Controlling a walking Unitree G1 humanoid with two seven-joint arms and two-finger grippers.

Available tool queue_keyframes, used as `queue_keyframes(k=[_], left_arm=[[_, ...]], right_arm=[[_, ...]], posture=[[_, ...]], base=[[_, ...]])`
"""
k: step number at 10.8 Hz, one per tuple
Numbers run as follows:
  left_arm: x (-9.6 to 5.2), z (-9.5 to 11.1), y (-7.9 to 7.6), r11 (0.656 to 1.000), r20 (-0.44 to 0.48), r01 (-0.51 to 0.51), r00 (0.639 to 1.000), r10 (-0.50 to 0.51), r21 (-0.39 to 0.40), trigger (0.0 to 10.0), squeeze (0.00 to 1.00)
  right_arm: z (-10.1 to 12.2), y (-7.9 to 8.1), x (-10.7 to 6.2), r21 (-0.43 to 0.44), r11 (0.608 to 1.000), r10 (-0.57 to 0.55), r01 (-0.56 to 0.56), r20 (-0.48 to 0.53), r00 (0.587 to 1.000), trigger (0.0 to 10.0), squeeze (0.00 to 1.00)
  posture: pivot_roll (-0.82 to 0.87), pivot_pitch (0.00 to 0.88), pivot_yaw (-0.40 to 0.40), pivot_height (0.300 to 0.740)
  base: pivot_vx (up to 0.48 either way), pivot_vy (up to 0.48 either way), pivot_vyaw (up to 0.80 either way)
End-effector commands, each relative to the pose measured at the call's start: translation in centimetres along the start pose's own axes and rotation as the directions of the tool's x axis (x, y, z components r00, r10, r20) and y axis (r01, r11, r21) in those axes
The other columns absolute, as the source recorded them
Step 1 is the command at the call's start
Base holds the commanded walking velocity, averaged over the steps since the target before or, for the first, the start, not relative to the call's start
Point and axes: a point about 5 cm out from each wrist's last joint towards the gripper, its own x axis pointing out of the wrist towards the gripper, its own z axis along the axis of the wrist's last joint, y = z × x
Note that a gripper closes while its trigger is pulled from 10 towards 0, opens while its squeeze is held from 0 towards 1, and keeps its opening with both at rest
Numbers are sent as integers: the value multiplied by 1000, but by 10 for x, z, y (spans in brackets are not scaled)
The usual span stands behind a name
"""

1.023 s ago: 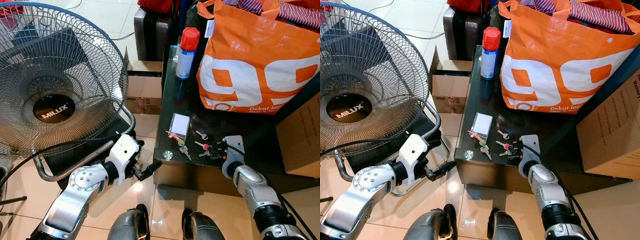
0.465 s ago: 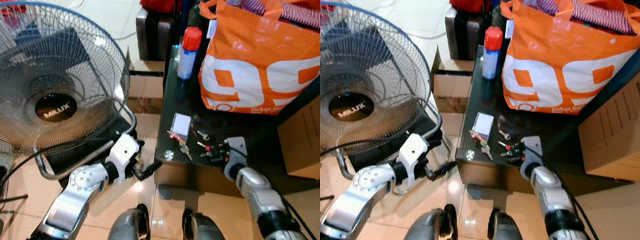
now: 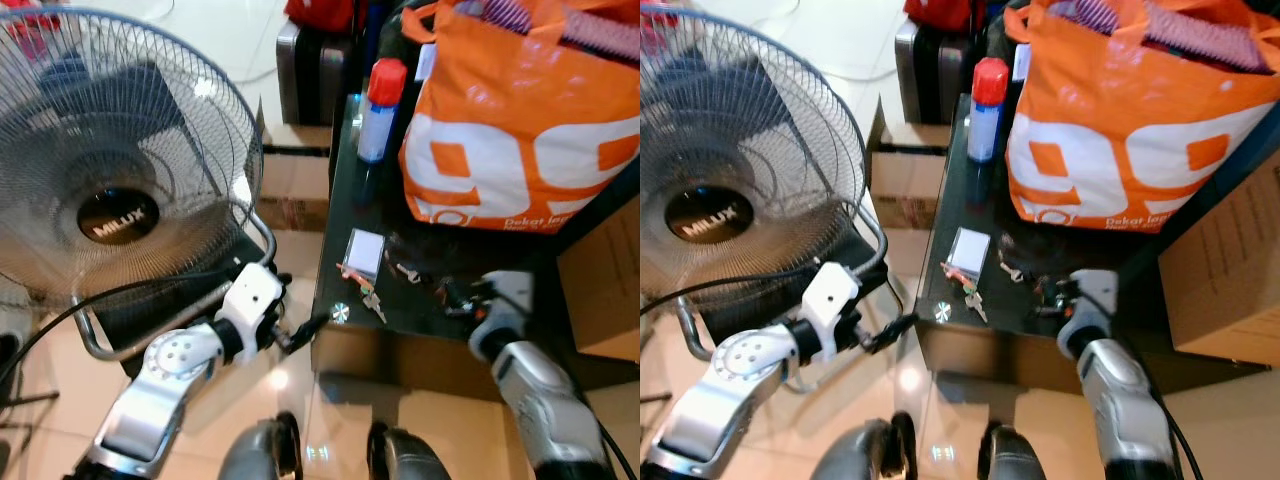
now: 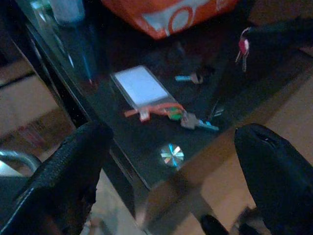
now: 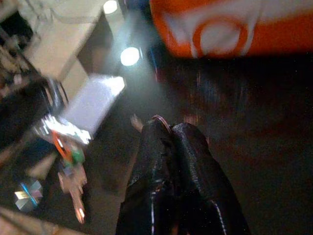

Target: Hang keys on a hook

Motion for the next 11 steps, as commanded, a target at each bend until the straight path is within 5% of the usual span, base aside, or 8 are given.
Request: queue_keyframes(k=[1, 2, 4, 6, 7, 11], left_arm=[[-1, 2, 1, 999, 19, -46, 999, 46, 13, 10000, 0], [-1, 5, 4, 994, 48, -105, 993, 105, 5, 10000, 0], [-6, 11, 11, 977, 89, -215, 972, 215, -14, 10000, 0], [-6, 22, 17, 966, 135, -257, 957, 257, -17, 10000, 0], [-2, 27, 19, 962, 159, -272, 949, 273, -32, 10000, 0], [3, 26, 20, 953, 161, -303, 940, 301, -14, 10000, 0]], right_arm=[[9, 0, -8, 26, 999, -22, 21, 46, 999, 2706, 0], [24, 6, -18, 56, 998, -24, 17, 126, 992, 0, 0], [43, 20, -33, -20, 999, -29, 34, 211, 977, 0, 0], [63, 33, -40, 40, 999, -41, 30, 316, 948, 0, 0], [68, 34, -41, 66, 996, -84, 65, 339, 937, 10000, 0], [74, 32, -44, 51, 996, -85, 72, 357, 930, 10000, 0]], posture=[[-76, 78, 30, 740], [-75, 51, 30, 740], [-77, 4, 30, 740], [-76, 0, 30, 740], [-74, 0, 31, 740], [-68, 0, 22, 740]], base=[[0, 0, 0], [0, 0, 0], [0, 0, 0], [0, 0, 0], [0, 0, 0], [0, 0, -600]])
